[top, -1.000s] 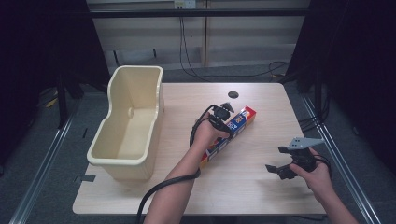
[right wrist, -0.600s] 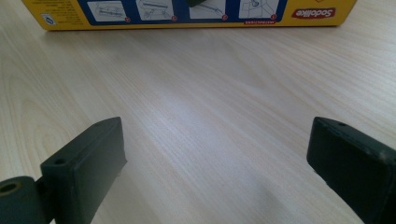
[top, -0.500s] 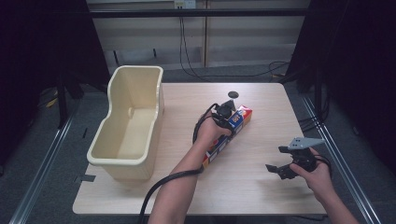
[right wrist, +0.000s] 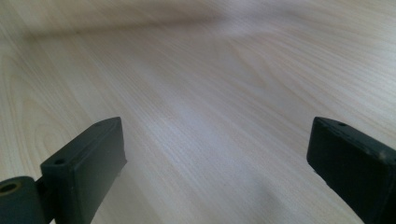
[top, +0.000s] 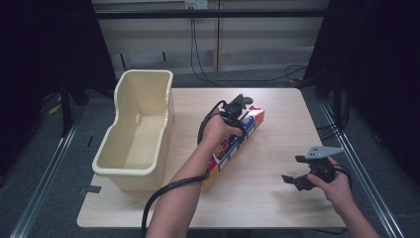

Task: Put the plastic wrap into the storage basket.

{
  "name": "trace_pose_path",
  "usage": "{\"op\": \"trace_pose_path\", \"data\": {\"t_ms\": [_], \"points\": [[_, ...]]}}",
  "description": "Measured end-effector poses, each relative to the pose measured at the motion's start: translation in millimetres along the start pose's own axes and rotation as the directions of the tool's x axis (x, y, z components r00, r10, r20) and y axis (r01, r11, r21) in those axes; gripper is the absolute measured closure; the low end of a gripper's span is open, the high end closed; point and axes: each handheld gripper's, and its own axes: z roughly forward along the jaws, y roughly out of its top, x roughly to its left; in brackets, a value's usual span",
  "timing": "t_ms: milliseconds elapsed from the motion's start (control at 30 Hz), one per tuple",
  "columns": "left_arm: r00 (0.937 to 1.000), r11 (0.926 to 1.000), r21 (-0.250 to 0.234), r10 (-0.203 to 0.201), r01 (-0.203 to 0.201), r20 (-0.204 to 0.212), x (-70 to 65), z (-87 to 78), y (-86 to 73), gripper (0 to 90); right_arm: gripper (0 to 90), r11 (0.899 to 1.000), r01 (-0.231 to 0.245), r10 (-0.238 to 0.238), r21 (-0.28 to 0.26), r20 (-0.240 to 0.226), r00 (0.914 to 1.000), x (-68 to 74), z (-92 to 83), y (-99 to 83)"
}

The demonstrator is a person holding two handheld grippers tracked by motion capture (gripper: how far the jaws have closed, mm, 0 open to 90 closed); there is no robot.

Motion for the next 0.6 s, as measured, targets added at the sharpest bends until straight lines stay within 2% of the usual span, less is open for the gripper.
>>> {"op": "trace_pose_path", "data": {"t_ms": [133,200,367,467,500,600], "points": [[0.9997,0.9999,0.004,-0.014,0.014,-0.019,0.4,-15.6,-0.9,40.9,3.9,1.000,0.004,-0.004,-0.004,-0.002,1.0000,0.3,-0.1,0.7],[0.9995,0.9996,0.022,-0.019,0.020,-0.024,1.0,-22.8,-1.8,40.9,3.9,1.000,0.003,-0.003,-0.006,-0.001,1.0000,0.6,-0.1,0.9],[0.9982,0.9979,0.031,-0.056,0.056,-0.022,5.9,-41.1,-4.6,40.9,3.9,1.000,0.009,-0.009,-0.005,0.002,1.0000,1.2,0.2,1.2],[0.9983,0.9979,0.035,-0.054,0.055,-0.022,7.7,-48.7,-5.7,40.9,3.9,1.000,0.009,-0.009,-0.007,0.004,0.9999,1.2,0.3,1.5],[0.9972,0.9966,0.039,-0.071,0.072,-0.023,9.3,-56.6,-7.2,40.9,3.9,1.000,0.008,-0.008,-0.006,0.002,1.0000,1.5,0.1,1.6],[0.9967,0.9964,0.033,-0.077,0.078,-0.026,11.4,-66.0,-9.1,40.9,3.9,1.000,0.009,-0.009,-0.011,0.005,0.9999,1.3,0.1,1.7]]}}
